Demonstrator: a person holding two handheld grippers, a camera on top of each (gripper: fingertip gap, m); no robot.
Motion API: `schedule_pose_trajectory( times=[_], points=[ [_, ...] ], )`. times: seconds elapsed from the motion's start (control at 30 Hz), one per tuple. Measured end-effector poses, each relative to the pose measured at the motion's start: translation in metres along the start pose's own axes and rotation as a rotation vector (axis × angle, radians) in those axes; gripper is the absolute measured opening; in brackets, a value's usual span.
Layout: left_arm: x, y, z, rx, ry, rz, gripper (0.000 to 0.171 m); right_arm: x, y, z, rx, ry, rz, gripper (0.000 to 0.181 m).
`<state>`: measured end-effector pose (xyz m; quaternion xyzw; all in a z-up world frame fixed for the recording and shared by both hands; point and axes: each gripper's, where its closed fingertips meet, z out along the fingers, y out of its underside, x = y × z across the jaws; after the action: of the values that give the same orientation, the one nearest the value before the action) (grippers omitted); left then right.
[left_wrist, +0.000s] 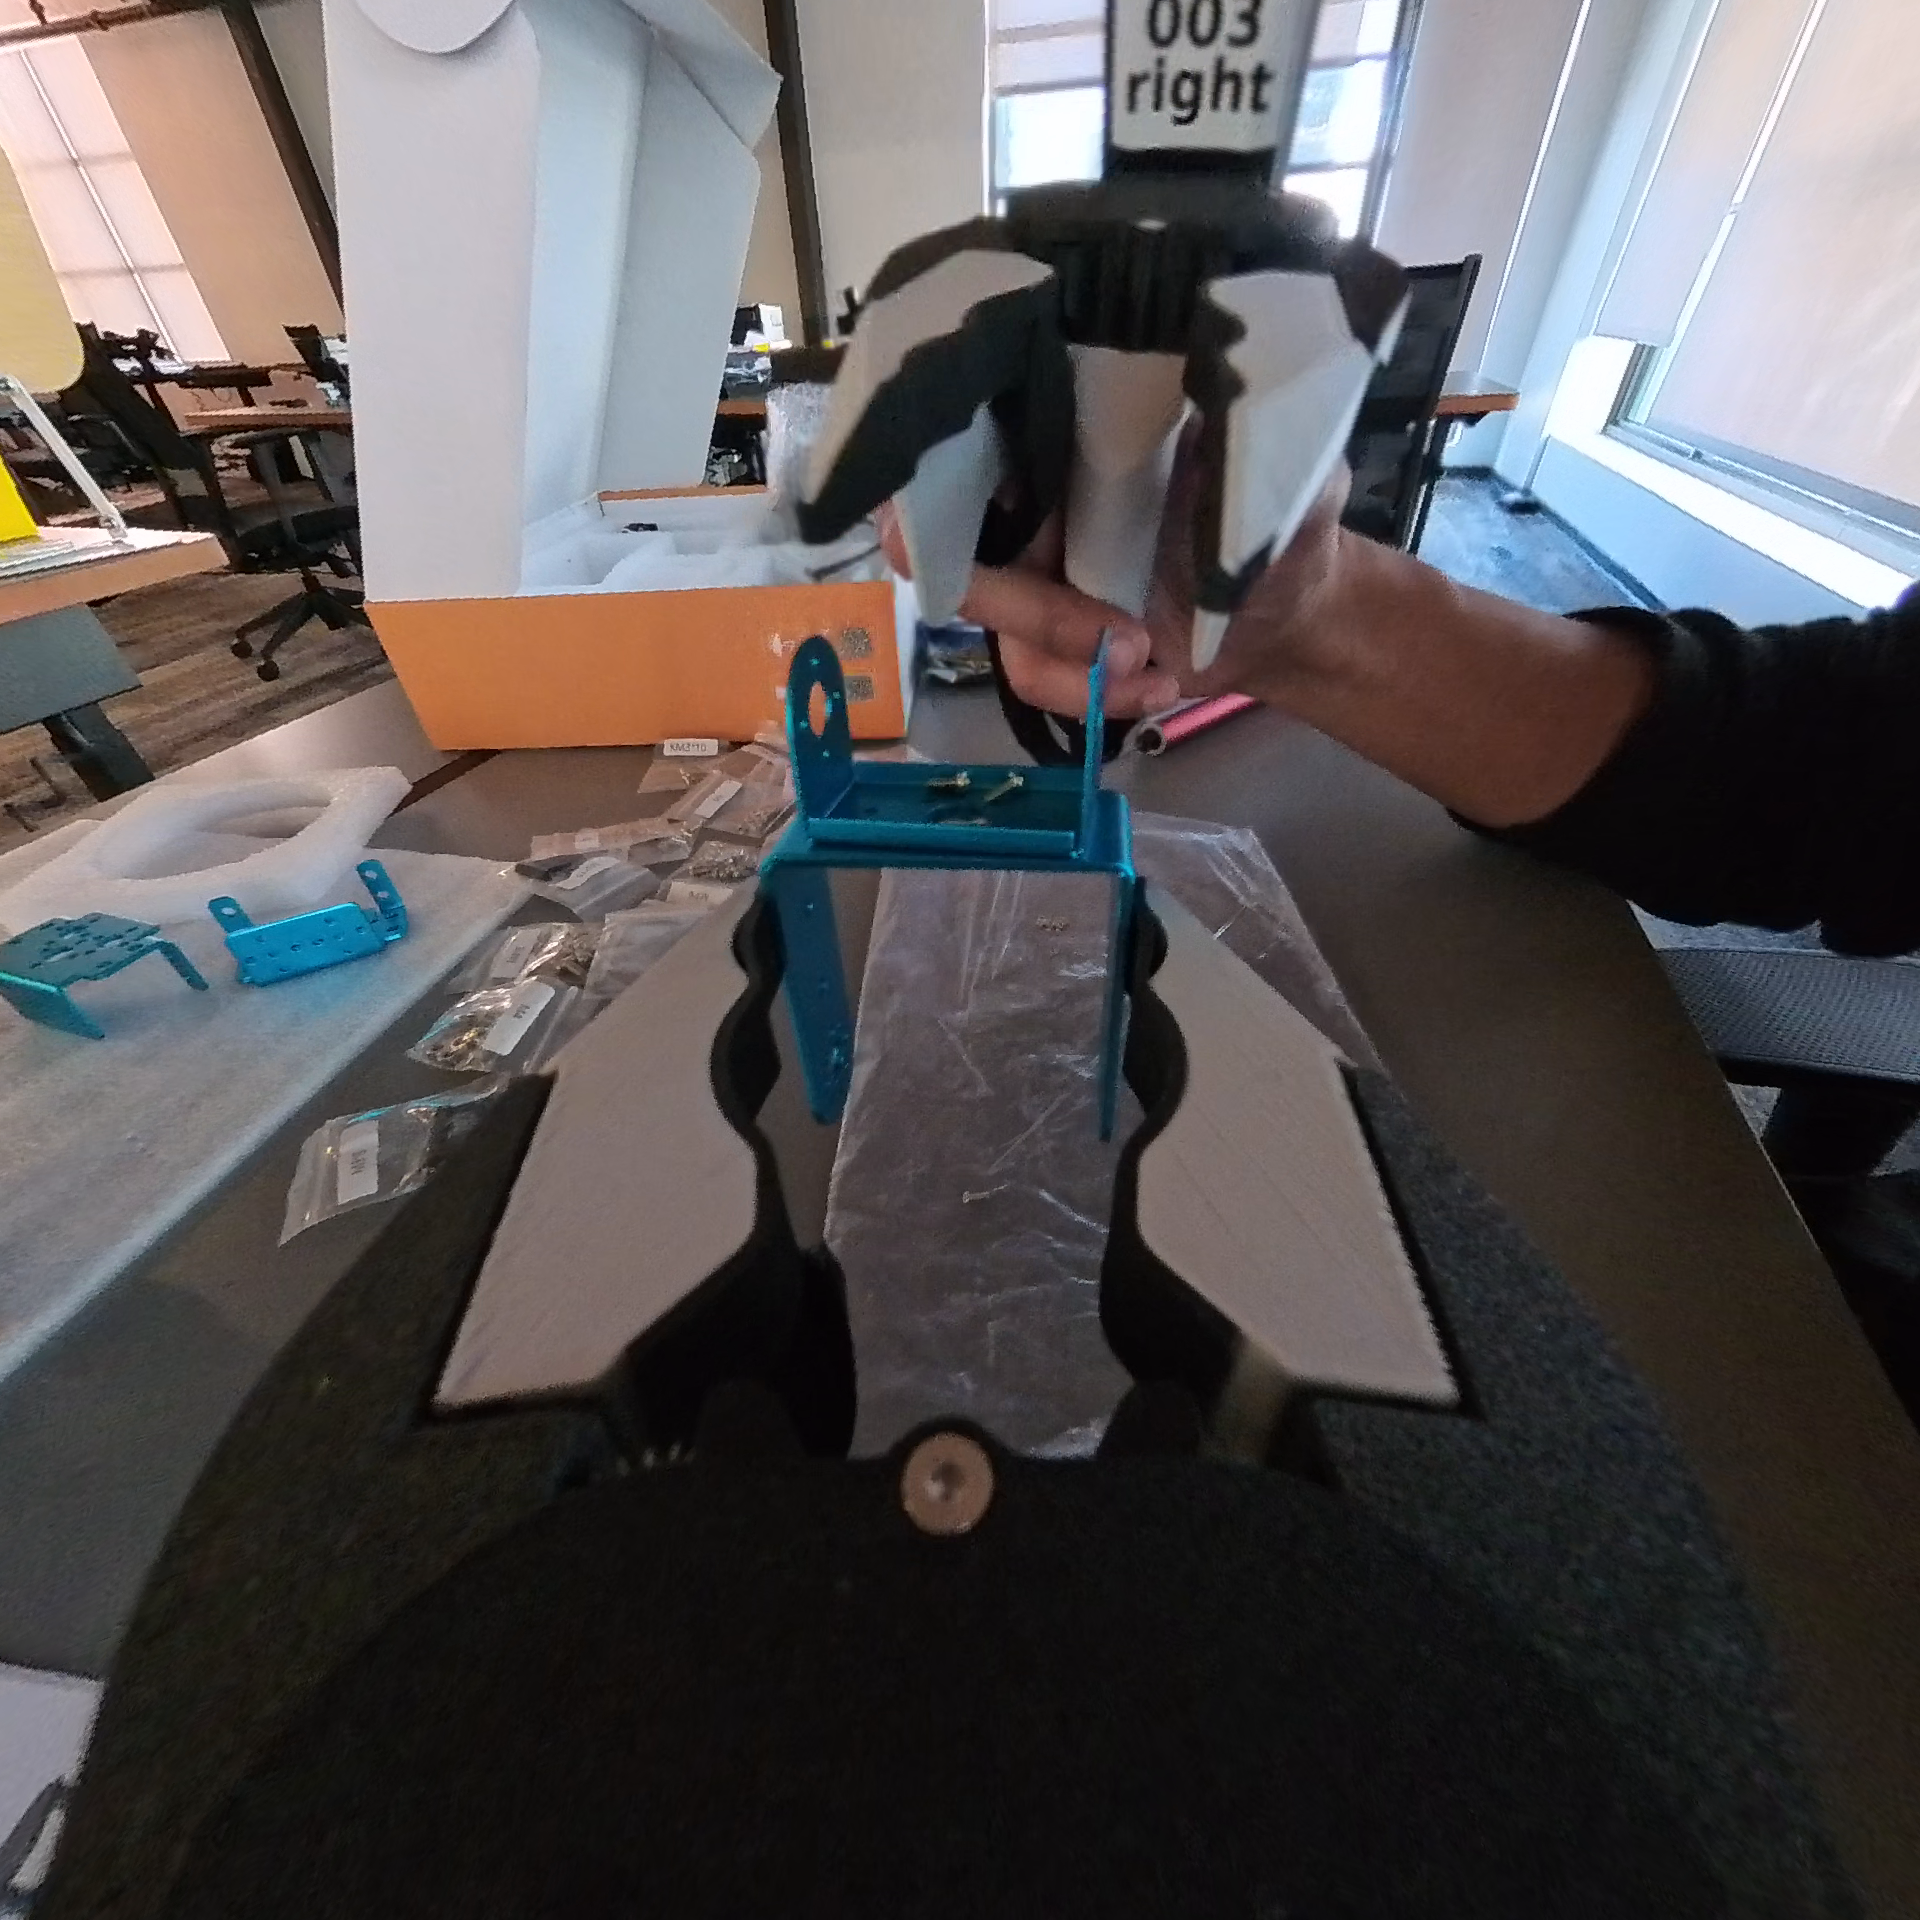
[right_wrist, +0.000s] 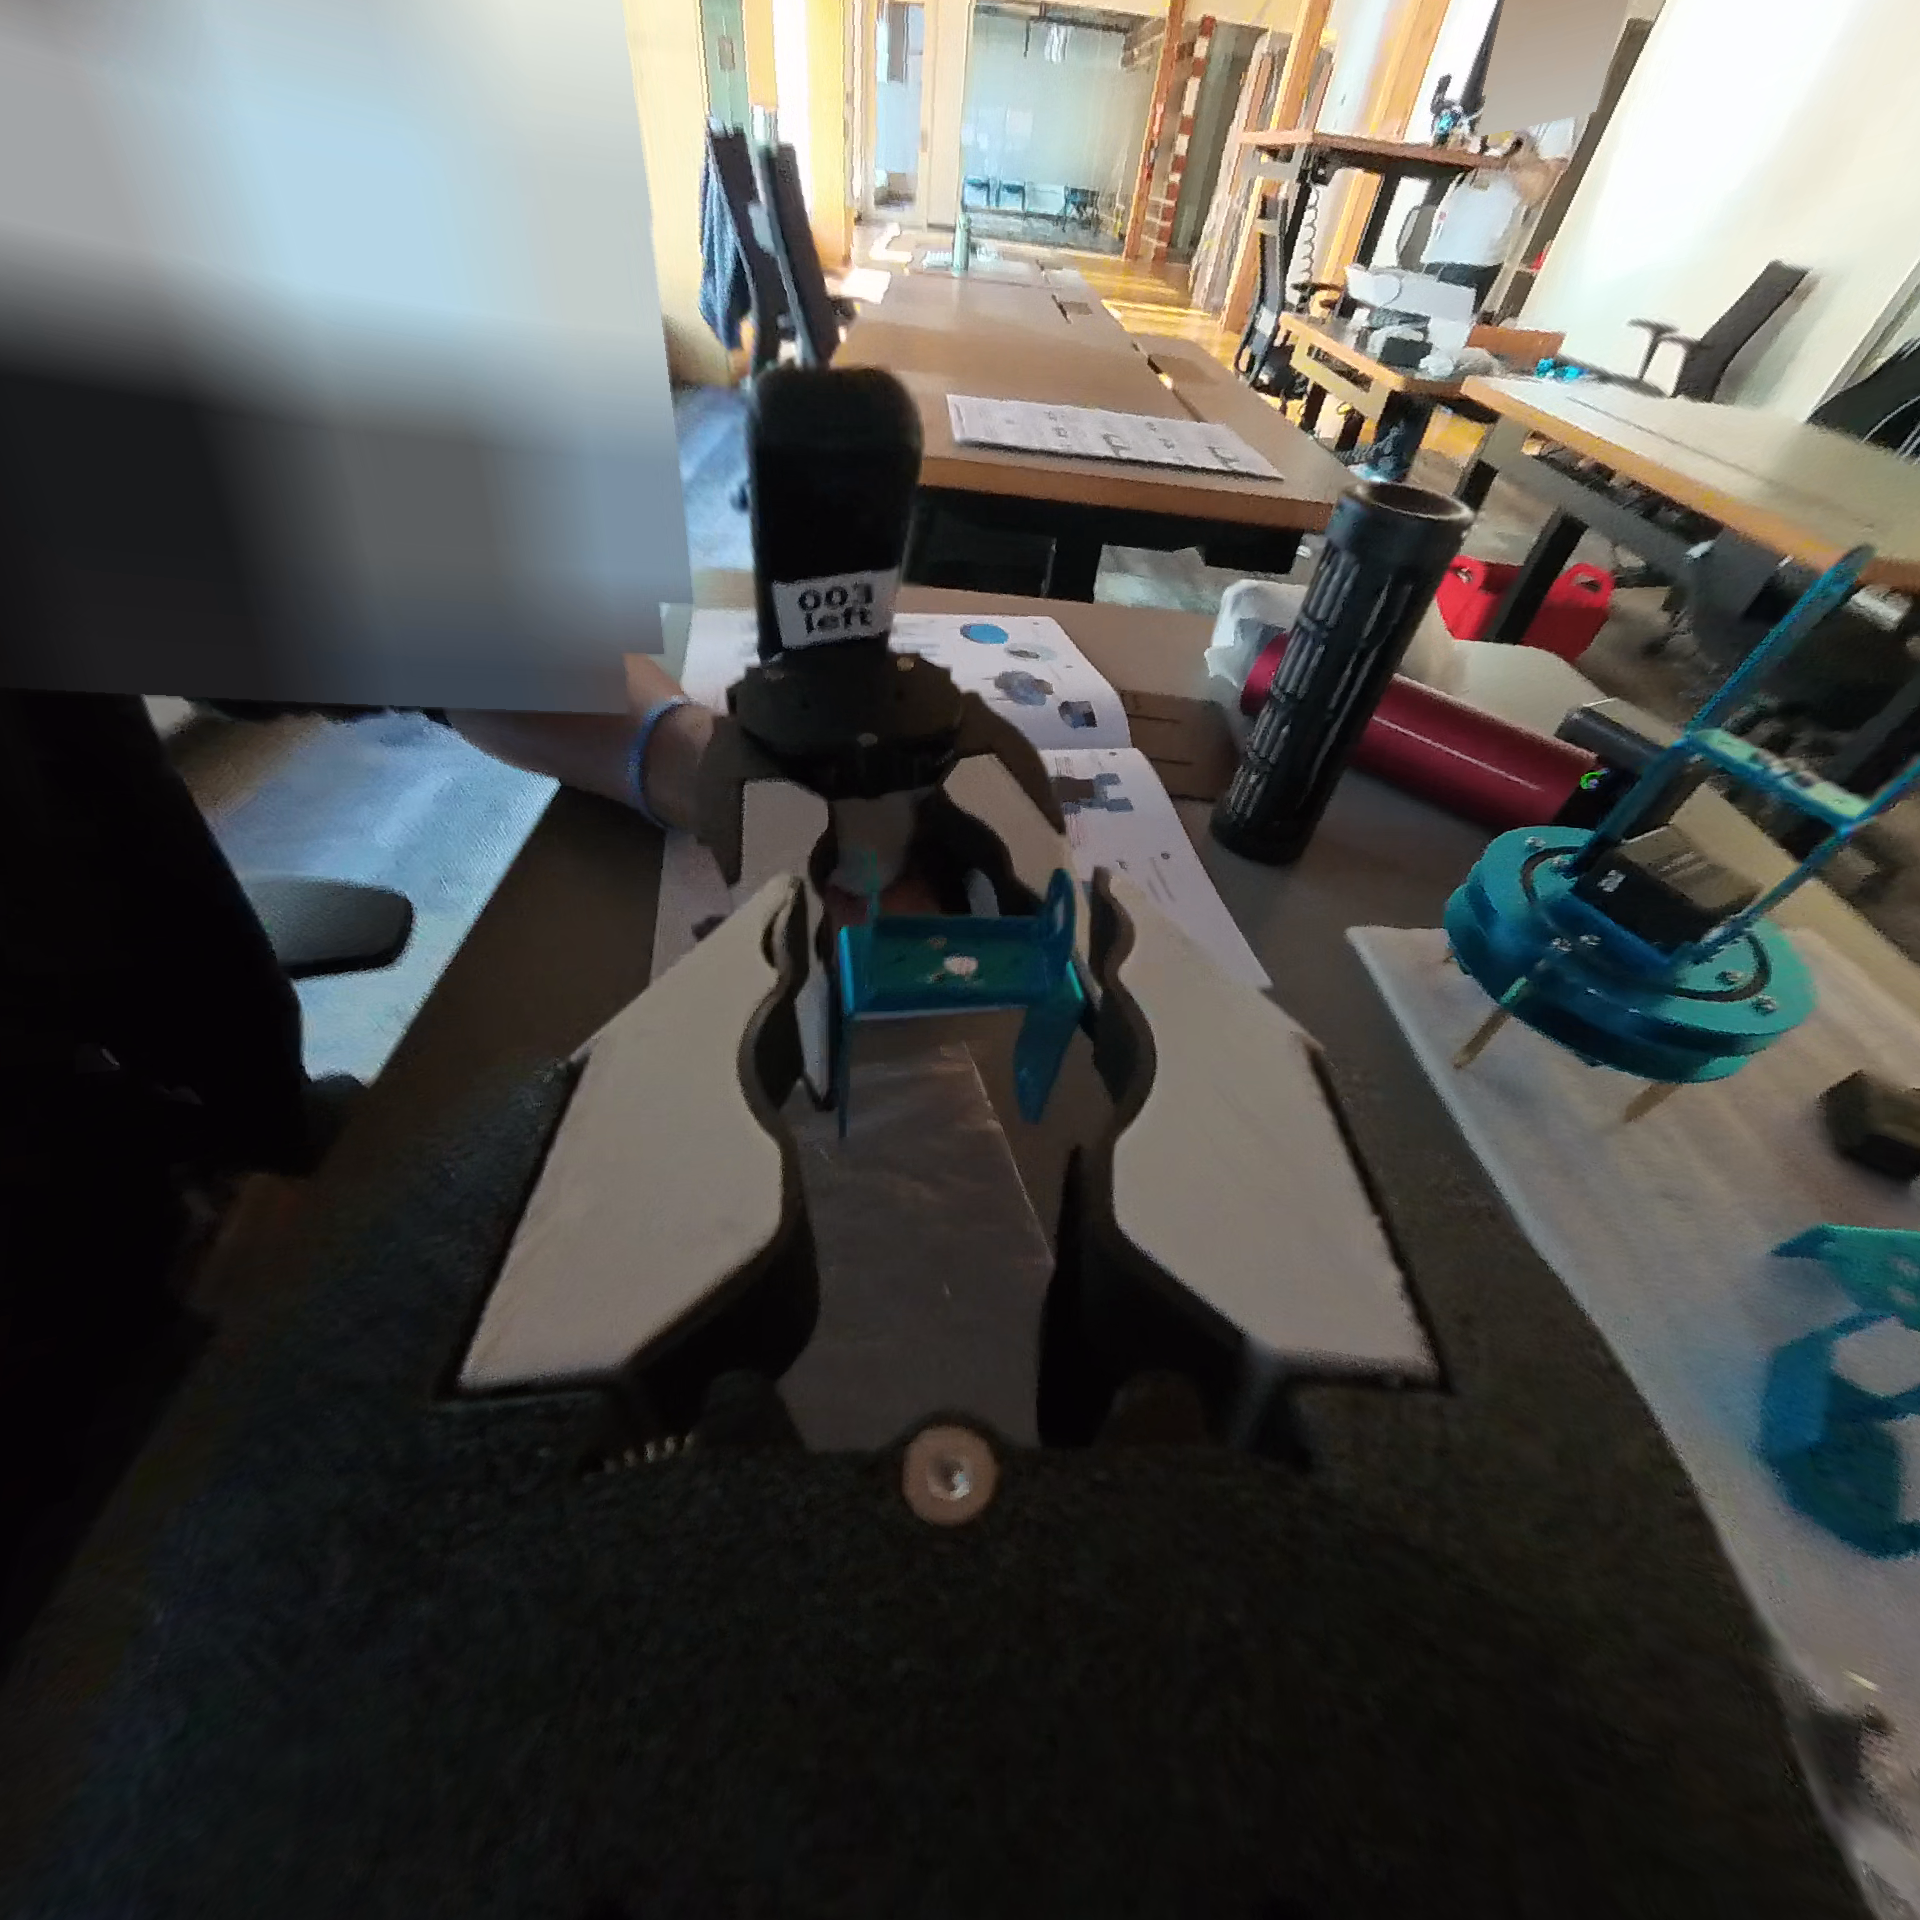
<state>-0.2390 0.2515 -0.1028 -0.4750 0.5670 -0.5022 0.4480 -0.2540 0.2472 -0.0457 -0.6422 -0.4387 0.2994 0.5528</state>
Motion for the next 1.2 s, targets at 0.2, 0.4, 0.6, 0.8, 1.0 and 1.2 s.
schedule_pose_trajectory(
  times=[0.2,0.4,0.6,0.8,1.0,1.2],
  points=[
    [0.000,-0.005,-0.003,0.027,-0.011,0.028,0.066,-0.023,0.017,0.005,-0.082,0.000,-0.078,0.066],
    [0.005,-0.001,-0.001,0.010,0.010,0.041,0.066,-0.028,0.027,0.008,-0.148,0.004,-0.106,0.064],
    [0.011,0.006,0.002,-0.024,0.022,0.076,0.066,-0.035,0.036,0.010,-0.201,-0.024,-0.122,0.060],
    [0.007,0.012,0.004,-0.064,-0.016,0.126,0.066,-0.033,0.024,0.005,-0.156,0.002,-0.122,0.062],
    [0.007,0.016,0.005,-0.087,-0.031,0.165,0.066,-0.005,0.032,0.005,-0.152,0.076,0.043,0.075],
    [0.009,0.016,0.005,-0.083,-0.014,0.139,0.066,0.008,0.031,-0.026,-0.217,0.195,-0.016,0.080]
  ],
)
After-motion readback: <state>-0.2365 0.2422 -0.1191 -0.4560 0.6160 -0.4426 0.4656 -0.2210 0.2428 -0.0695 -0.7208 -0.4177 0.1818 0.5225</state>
